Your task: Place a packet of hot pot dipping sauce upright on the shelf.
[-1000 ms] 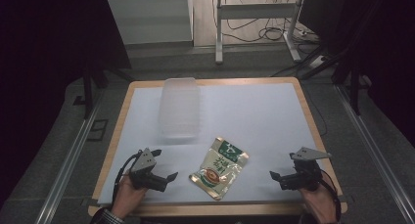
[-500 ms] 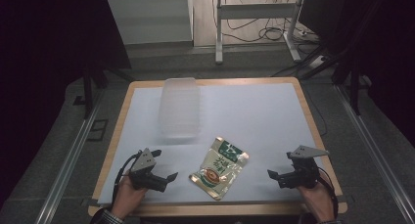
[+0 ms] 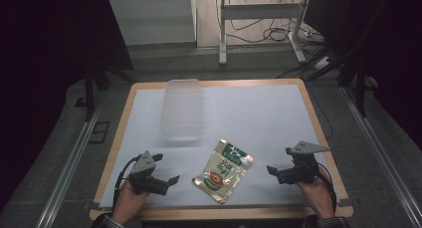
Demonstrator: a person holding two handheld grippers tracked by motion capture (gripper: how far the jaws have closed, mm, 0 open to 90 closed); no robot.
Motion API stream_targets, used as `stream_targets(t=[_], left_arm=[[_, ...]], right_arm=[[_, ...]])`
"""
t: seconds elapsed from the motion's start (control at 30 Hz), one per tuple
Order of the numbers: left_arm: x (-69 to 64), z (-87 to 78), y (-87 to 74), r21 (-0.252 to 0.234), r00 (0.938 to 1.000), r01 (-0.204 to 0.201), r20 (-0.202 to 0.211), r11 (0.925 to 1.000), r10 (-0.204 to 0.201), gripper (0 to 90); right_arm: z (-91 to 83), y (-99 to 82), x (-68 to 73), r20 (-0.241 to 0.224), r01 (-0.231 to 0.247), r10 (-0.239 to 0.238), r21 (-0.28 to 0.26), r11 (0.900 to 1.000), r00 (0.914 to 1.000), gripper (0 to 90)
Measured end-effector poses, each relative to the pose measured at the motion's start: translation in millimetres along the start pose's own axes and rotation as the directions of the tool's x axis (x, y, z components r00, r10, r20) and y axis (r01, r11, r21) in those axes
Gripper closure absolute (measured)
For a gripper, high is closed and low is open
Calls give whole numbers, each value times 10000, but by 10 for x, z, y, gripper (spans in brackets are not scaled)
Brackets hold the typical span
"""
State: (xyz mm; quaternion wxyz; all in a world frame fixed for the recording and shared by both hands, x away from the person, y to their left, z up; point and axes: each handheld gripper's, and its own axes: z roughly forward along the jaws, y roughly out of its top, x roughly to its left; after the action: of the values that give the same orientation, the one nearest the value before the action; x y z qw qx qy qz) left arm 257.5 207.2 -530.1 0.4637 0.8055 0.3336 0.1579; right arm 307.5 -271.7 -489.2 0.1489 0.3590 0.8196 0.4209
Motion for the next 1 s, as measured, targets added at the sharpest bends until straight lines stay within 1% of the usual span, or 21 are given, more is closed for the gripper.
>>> stream_targets(t=[0.13, 0.4, 0.67, 0.77, 0.9, 0.93, 1.0], left_arm=[[3, -1, -2, -20, 10000, -21, -47, 10000, 21, 4], [-7, 4, -8, 0, 9999, -135, -84, 9999, 135, 1], [-11, 12, -9, 24, 9998, -190, -93, 9998, 190, 0], [-11, 14, -11, 49, 9997, -229, -98, 9997, 229, 0], [-12, 16, -11, 62, 9996, -250, -105, 9997, 251, 0], [-12, 16, -11, 62, 9996, -250, -105, 9997, 251, 0], [-13, 16, -12, 55, 9997, -229, -95, 9997, 230, 0]], right_arm=[[52, 46, -17, -111, 3, -4, -143, 9999, 9999, 0], [132, 77, -20, -207, 100, -100, -3, 10000, 9997, 0], [242, 130, 23, -408, 368, -361, 161, 9992, 9985, 0], [290, 159, 41, -603, 499, -485, 211, 9985, 9970, 0], [359, 210, 76, -1026, 459, -423, 332, 9984, 9938, 0], [359, 210, 76, -1026, 459, -423, 332, 9984, 9938, 0], [407, 251, 105, -1180, 588, -540, 374, 9976, 9915, 3]])
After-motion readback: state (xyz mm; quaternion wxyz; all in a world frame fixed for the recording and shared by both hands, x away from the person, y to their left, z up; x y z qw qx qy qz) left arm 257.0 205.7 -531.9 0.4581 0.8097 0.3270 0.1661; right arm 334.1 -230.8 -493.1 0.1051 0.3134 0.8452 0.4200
